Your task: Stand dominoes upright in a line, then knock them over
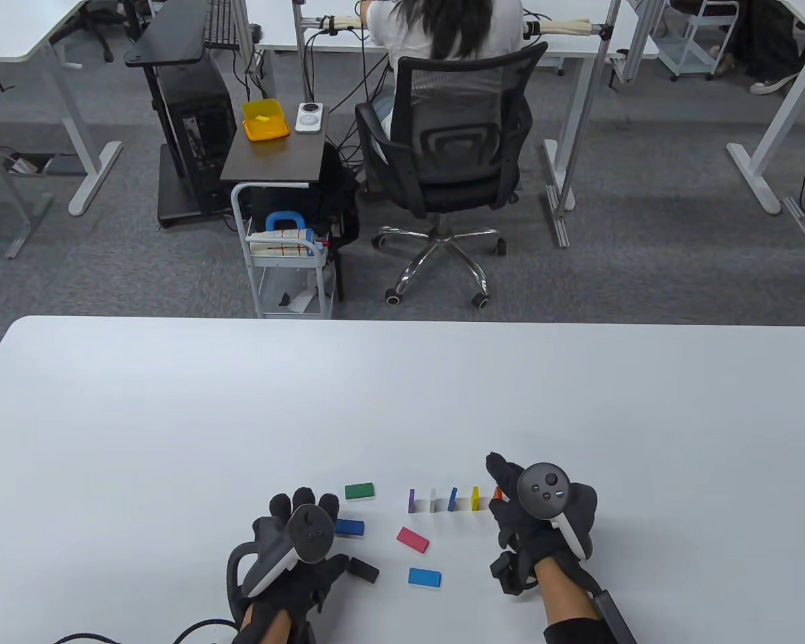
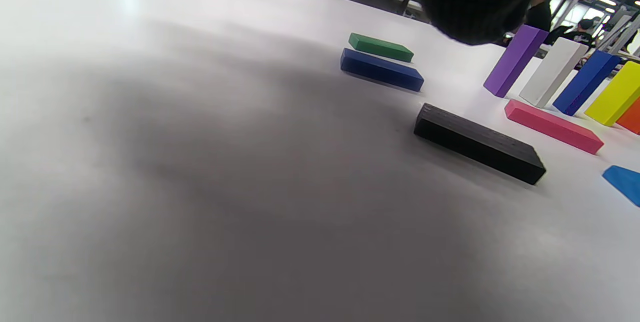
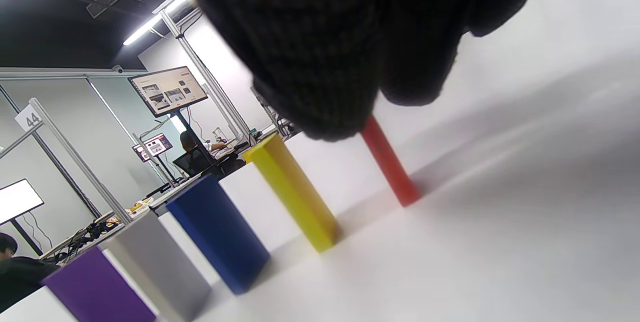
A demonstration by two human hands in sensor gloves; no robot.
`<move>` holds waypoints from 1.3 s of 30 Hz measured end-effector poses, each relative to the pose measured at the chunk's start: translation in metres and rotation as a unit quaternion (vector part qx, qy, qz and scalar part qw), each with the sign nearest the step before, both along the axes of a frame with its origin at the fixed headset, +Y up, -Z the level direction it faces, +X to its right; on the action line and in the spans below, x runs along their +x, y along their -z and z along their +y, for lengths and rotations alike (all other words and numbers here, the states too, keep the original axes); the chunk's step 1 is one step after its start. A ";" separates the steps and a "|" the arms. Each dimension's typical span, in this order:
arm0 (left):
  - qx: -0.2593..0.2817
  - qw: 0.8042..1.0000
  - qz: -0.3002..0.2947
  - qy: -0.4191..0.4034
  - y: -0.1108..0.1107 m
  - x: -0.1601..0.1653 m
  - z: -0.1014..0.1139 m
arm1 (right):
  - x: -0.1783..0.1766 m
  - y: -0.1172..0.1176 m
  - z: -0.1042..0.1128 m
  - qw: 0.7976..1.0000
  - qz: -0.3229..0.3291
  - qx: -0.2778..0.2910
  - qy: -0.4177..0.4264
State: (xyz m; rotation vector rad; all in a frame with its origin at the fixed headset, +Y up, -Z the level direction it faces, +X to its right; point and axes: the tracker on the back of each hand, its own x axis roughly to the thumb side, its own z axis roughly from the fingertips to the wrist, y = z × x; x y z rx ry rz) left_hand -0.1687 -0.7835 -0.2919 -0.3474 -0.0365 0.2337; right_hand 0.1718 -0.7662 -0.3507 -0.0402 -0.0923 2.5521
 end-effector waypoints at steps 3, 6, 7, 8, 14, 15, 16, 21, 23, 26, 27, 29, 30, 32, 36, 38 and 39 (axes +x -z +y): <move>-0.002 1.000 0.002 -0.003 0.000 -0.001 -0.001 | 0.004 -0.004 0.008 1.000 0.002 0.013 0.014; 0.002 1.000 0.015 0.006 0.000 -0.004 0.000 | 0.007 -0.012 0.017 0.999 0.001 0.028 0.020; 0.005 1.000 0.015 0.005 0.001 -0.005 -0.001 | 0.009 -0.014 0.020 0.999 -0.002 0.031 0.015; 0.000 1.000 0.017 -0.003 0.001 -0.007 -0.002 | 0.009 -0.017 0.022 0.999 -0.001 0.034 0.004; 0.037 0.997 0.029 -0.066 0.003 -0.010 0.004 | 0.022 -0.042 0.022 0.996 0.013 0.012 -0.084; 0.045 0.996 0.026 -0.078 0.004 -0.010 0.005 | 0.025 -0.045 0.020 0.996 0.015 0.004 -0.089; 0.053 0.994 0.027 -0.093 0.004 -0.008 0.007 | 0.030 -0.048 0.019 0.996 0.014 -0.002 -0.091; 0.065 0.992 0.030 -0.100 0.016 0.002 0.013 | 0.048 -0.053 0.015 0.996 0.000 -0.042 -0.073; 0.074 0.994 0.030 -0.076 0.024 0.009 0.018 | 0.051 -0.054 0.013 0.996 0.000 -0.044 -0.073; 0.067 0.997 0.024 -0.024 0.039 0.019 0.020 | 0.048 -0.055 0.014 0.994 -0.010 -0.059 -0.091; 0.063 0.998 0.021 0.006 0.045 0.023 0.022 | 0.044 -0.055 0.014 0.992 -0.007 -0.065 -0.109; 0.074 0.996 0.016 0.043 0.057 0.032 0.025 | 0.039 -0.056 0.015 0.990 0.002 -0.065 -0.128; 0.076 0.996 0.014 0.054 0.061 0.035 0.025 | 0.038 -0.056 0.015 0.990 0.003 -0.066 -0.128; 0.107 0.990 0.001 0.094 0.071 0.046 0.026 | 0.035 -0.056 0.016 0.991 0.009 -0.066 -0.114; 0.098 0.983 -0.022 0.156 0.087 0.062 0.019 | 0.031 -0.058 0.019 0.985 0.006 -0.066 -0.160; 0.082 0.983 -0.028 0.164 0.096 0.068 0.014 | 0.031 -0.059 0.022 0.984 0.004 -0.061 -0.167; 0.078 0.983 -0.026 0.163 0.099 0.069 0.012 | 0.031 -0.059 0.023 0.985 0.004 -0.058 -0.161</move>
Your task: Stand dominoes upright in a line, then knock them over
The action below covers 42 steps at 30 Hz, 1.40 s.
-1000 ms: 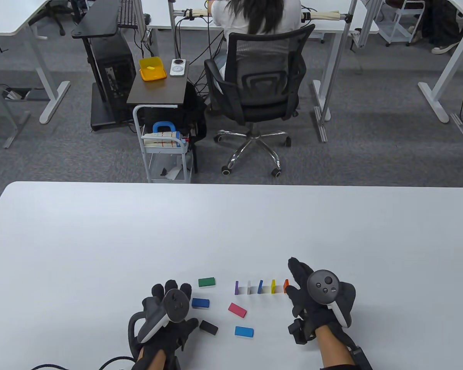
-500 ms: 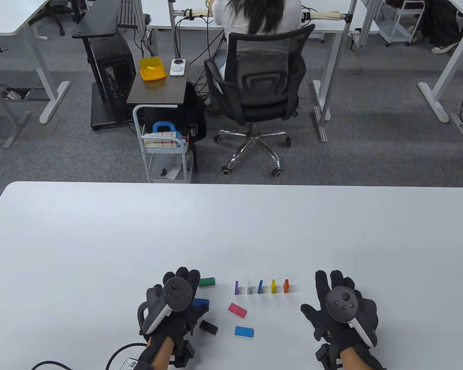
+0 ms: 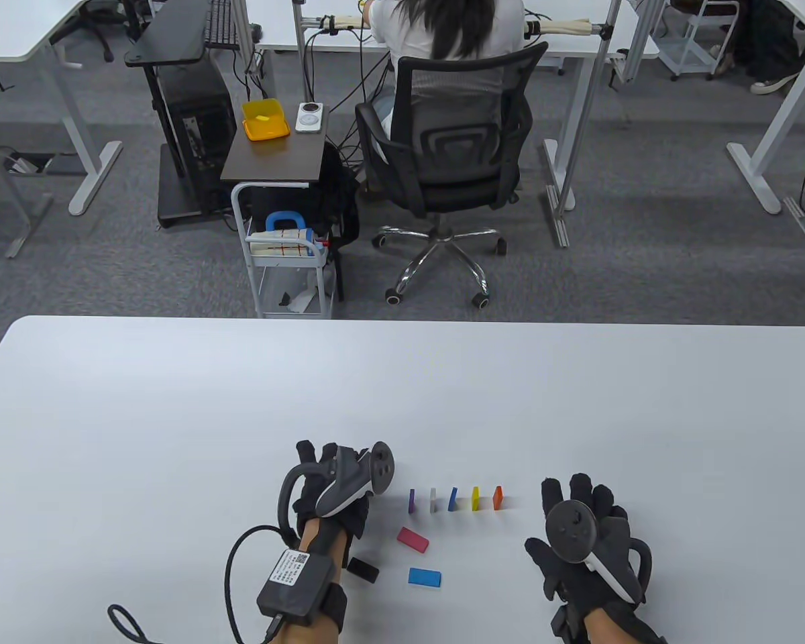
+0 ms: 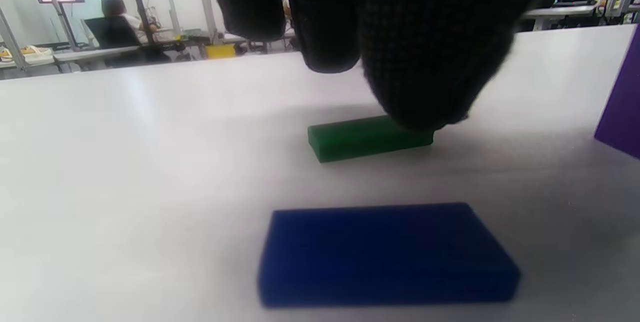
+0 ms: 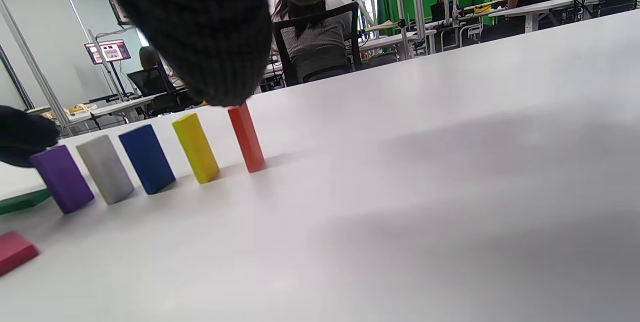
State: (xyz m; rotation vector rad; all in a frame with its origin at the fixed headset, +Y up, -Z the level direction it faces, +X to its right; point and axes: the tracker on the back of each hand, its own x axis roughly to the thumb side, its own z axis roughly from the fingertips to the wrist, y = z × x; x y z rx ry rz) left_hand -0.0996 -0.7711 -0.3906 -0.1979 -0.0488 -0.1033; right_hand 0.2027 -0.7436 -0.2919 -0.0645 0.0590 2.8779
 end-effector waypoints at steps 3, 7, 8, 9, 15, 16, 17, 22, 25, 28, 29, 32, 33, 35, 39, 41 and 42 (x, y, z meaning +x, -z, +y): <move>-0.002 1.000 -0.006 0.026 0.006 0.007 -0.002 | 0.002 0.000 0.000 1.000 -0.005 -0.001 0.009; -0.020 0.997 -0.008 0.075 0.009 0.015 -0.009 | -0.003 0.000 -0.005 1.000 0.004 -0.018 -0.005; -0.021 0.995 -0.012 0.093 0.009 0.018 -0.011 | -0.003 0.001 -0.005 1.000 0.005 -0.017 -0.004; -0.002 0.996 -0.016 0.088 0.007 0.020 -0.011 | -0.003 0.001 -0.004 1.000 0.005 -0.016 -0.002; 0.013 0.993 -0.038 0.108 0.005 0.030 -0.016 | 0.000 0.001 -0.005 1.000 -0.001 -0.020 0.006; 0.012 0.994 -0.037 0.104 0.004 0.029 -0.016 | 0.001 0.001 -0.005 1.000 -0.002 -0.020 0.008; 0.014 0.995 -0.033 0.096 0.003 0.028 -0.015 | 0.002 0.001 -0.004 1.000 -0.002 -0.018 0.009; 0.104 0.994 -0.015 -0.022 -0.013 0.015 0.005 | -0.001 0.001 -0.002 1.000 0.004 -0.011 0.014; 0.116 0.989 -0.026 -0.089 -0.021 0.009 0.014 | -0.002 0.000 -0.002 1.000 0.007 -0.014 0.012; 0.124 0.976 -0.033 -0.174 -0.025 -0.001 0.013 | -0.001 -0.001 -0.002 1.000 0.006 -0.010 0.018; 0.114 0.969 -0.034 -0.216 -0.026 -0.005 0.011 | -0.001 -0.001 -0.002 1.000 0.007 -0.010 0.018; 0.100 0.950 -0.030 -0.294 -0.026 -0.012 0.002 | -0.001 0.000 -0.003 1.000 0.006 -0.015 0.020; 0.086 0.948 -0.032 -0.304 -0.023 -0.014 -0.001 | -0.001 0.000 -0.003 1.000 0.004 -0.014 0.020; 0.070 0.950 -0.031 -0.302 -0.020 -0.016 -0.004 | 0.001 0.000 -0.002 1.000 0.001 -0.014 0.021; 0.031 0.954 -0.039 -0.295 -0.013 -0.013 -0.015 | 0.003 0.000 -0.003 1.000 -0.004 -0.018 0.022; 0.011 0.956 -0.041 -0.291 -0.010 -0.013 -0.018 | 0.002 0.001 -0.004 1.000 -0.005 -0.021 0.020; 0.003 0.955 -0.044 -0.293 -0.009 -0.014 -0.019 | 0.002 0.002 -0.005 1.000 -0.004 -0.023 0.019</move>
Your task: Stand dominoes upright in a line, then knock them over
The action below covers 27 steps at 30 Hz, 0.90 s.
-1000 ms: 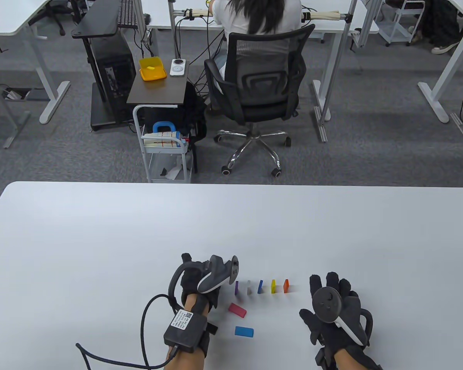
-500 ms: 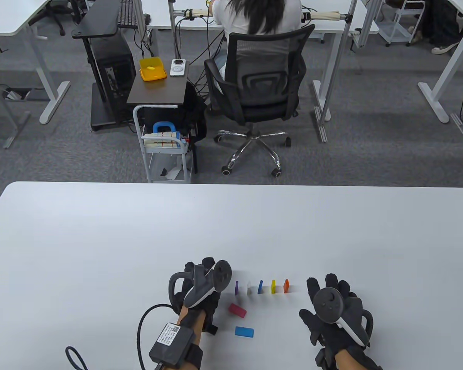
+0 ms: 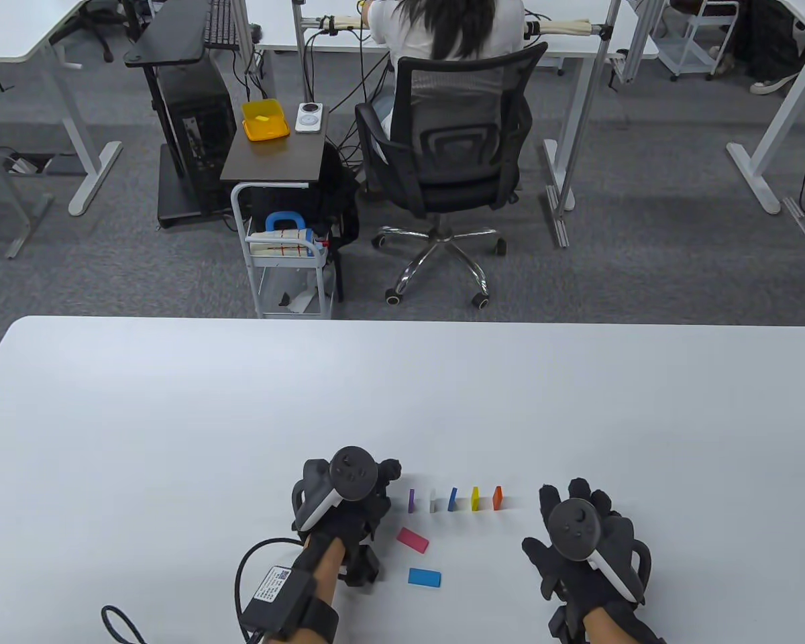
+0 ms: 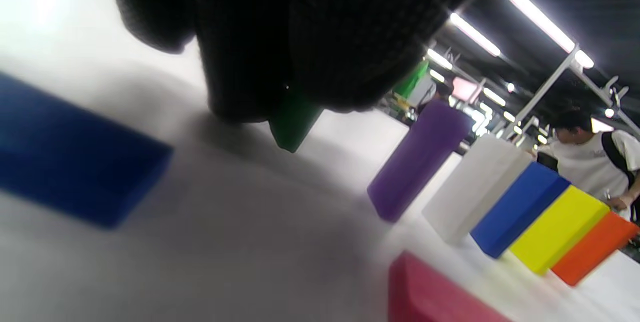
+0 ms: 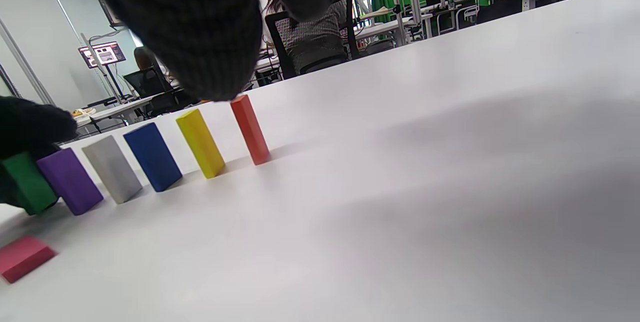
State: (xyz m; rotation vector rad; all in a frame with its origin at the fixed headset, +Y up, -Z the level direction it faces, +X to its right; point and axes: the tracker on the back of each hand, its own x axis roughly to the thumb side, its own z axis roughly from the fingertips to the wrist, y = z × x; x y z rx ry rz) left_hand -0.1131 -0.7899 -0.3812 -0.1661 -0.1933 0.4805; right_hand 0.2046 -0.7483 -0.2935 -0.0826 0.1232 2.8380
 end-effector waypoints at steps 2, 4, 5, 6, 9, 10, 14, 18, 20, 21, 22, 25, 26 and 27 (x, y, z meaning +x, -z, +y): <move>0.003 1.000 0.000 -0.003 0.000 -0.001 0.000 | -0.002 0.000 -0.001 1.000 0.005 -0.005 -0.004; -0.002 1.000 -0.008 -0.004 0.000 0.000 0.000 | -0.004 0.000 -0.002 1.000 0.007 -0.006 -0.009; -0.001 1.000 -0.010 -0.004 0.000 0.000 -0.001 | -0.004 0.000 -0.003 1.000 0.008 -0.007 -0.012; -0.007 1.000 -0.018 -0.007 0.000 0.001 -0.002 | -0.005 0.000 -0.003 1.000 0.005 -0.008 -0.015; -0.009 1.000 -0.027 -0.013 0.000 0.004 -0.003 | -0.004 -0.001 -0.004 1.000 0.001 -0.007 -0.017; -0.008 1.000 -0.027 -0.005 0.000 0.005 -0.002 | -0.004 0.000 -0.005 1.000 0.002 -0.011 -0.011; -0.008 1.000 -0.025 0.002 0.000 0.005 -0.004 | -0.002 0.001 -0.007 1.000 0.001 -0.018 -0.008; -0.011 1.000 -0.023 0.008 0.000 0.005 -0.005 | -0.003 0.000 -0.007 1.000 0.003 -0.017 -0.015; -0.015 1.000 -0.022 0.008 0.000 0.005 -0.005 | -0.003 0.000 -0.007 1.000 0.002 -0.016 -0.011; -0.017 1.000 -0.021 0.008 0.000 0.005 -0.005 | -0.003 0.000 -0.007 1.000 0.002 -0.016 -0.011; -0.019 1.000 -0.020 0.008 0.000 0.005 -0.005 | -0.003 0.000 -0.007 1.000 0.002 -0.017 -0.011; -0.023 1.000 -0.018 0.006 0.000 0.005 -0.006 | -0.002 0.000 -0.008 1.000 0.000 -0.019 -0.013; -0.024 1.000 -0.019 0.006 0.000 0.005 -0.006 | -0.002 0.000 -0.008 1.000 -0.001 -0.020 -0.016; -0.024 1.000 -0.019 0.007 0.000 0.005 -0.006 | -0.001 0.000 -0.008 1.000 -0.002 -0.021 -0.017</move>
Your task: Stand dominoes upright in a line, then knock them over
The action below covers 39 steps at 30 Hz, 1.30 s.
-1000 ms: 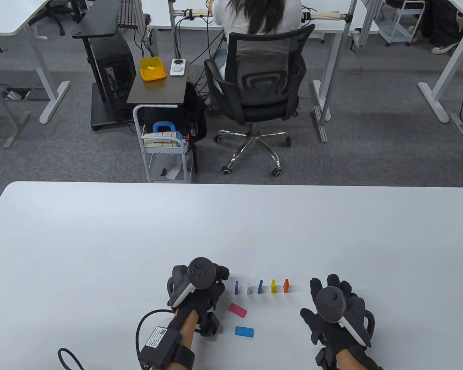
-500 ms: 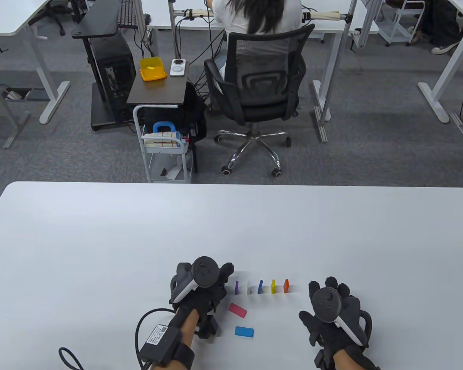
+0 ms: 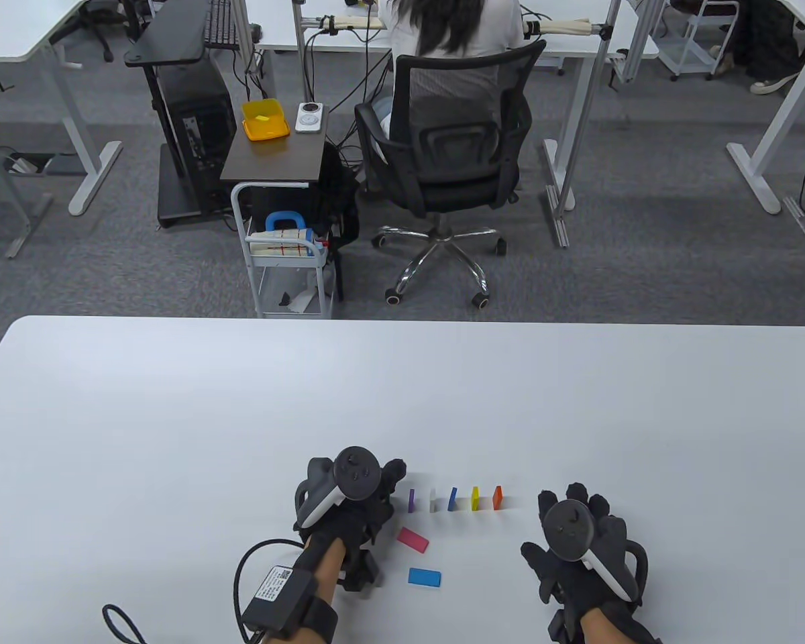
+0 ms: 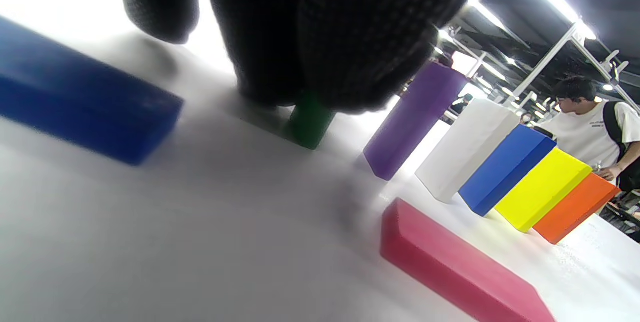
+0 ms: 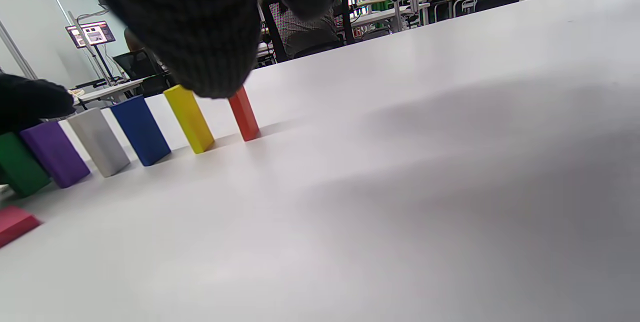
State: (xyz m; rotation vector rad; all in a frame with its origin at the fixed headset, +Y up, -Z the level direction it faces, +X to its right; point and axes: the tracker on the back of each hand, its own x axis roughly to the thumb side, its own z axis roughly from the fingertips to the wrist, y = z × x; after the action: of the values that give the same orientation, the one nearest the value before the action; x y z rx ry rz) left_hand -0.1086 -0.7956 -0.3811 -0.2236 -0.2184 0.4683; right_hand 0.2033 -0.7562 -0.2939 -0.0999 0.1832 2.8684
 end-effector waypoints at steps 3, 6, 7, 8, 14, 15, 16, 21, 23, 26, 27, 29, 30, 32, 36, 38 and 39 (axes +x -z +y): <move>-0.005 1.000 0.001 -0.004 0.000 -0.001 0.000 | 0.001 0.001 0.000 1.000 -0.001 -0.003 0.004; -0.008 1.000 0.002 -0.007 0.001 -0.002 -0.001 | 0.001 0.000 0.000 1.000 -0.002 -0.004 0.002; -0.008 1.000 0.002 -0.007 0.001 -0.002 -0.001 | 0.001 0.001 -0.001 1.000 -0.002 -0.005 0.002; -0.009 1.000 0.003 -0.008 0.001 -0.002 -0.001 | 0.001 0.001 -0.001 1.000 -0.001 -0.006 0.001; -0.022 1.000 0.002 -0.016 0.000 -0.004 0.000 | 0.000 0.000 0.001 1.000 -0.001 -0.004 -0.008; -0.030 0.999 0.001 -0.018 0.000 -0.004 0.001 | 0.000 0.000 0.001 1.000 -0.001 -0.005 -0.010; -0.036 0.999 0.000 -0.018 0.000 -0.005 0.002 | 0.000 -0.001 0.001 1.000 0.000 -0.005 -0.009; -0.030 0.998 0.019 0.050 -0.006 -0.013 0.015 | 0.000 -0.001 0.005 1.000 0.000 0.000 -0.006; -0.022 0.995 0.026 0.095 -0.011 -0.015 0.020 | 0.000 -0.001 0.006 1.000 0.000 -0.001 -0.004; -0.020 0.988 0.029 0.147 -0.020 -0.015 0.023 | 0.000 -0.001 0.006 1.000 0.000 -0.006 -0.001; -0.019 0.986 0.029 0.160 -0.022 -0.015 0.023 | 0.000 -0.001 0.006 1.000 0.000 -0.006 0.000; -0.014 0.982 0.031 0.184 -0.026 -0.016 0.022 | -0.001 -0.002 0.007 1.000 0.000 -0.001 0.000; -0.015 0.981 0.030 0.192 -0.028 -0.017 0.020 | -0.001 -0.003 0.007 1.000 0.001 0.001 0.001; -0.031 0.981 0.032 0.191 -0.029 -0.018 0.014 | -0.001 -0.003 0.007 1.000 0.002 -0.001 0.002; -0.032 0.975 0.027 0.216 -0.028 -0.017 0.006 | -0.001 -0.002 0.005 1.000 0.001 -0.006 0.002; -0.018 0.972 0.030 0.231 -0.027 -0.016 0.007 | 0.000 -0.002 0.004 1.000 -0.002 -0.010 0.003; -0.018 0.970 0.031 0.242 -0.027 -0.014 0.007 | 0.001 -0.001 0.003 1.000 -0.003 -0.011 0.003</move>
State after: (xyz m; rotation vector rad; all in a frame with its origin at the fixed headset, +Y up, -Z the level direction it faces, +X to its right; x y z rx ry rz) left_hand -0.1228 -0.7888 -0.3539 -0.2868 -0.0873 -0.0065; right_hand 0.2039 -0.7527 -0.2928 -0.1125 0.2124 2.8601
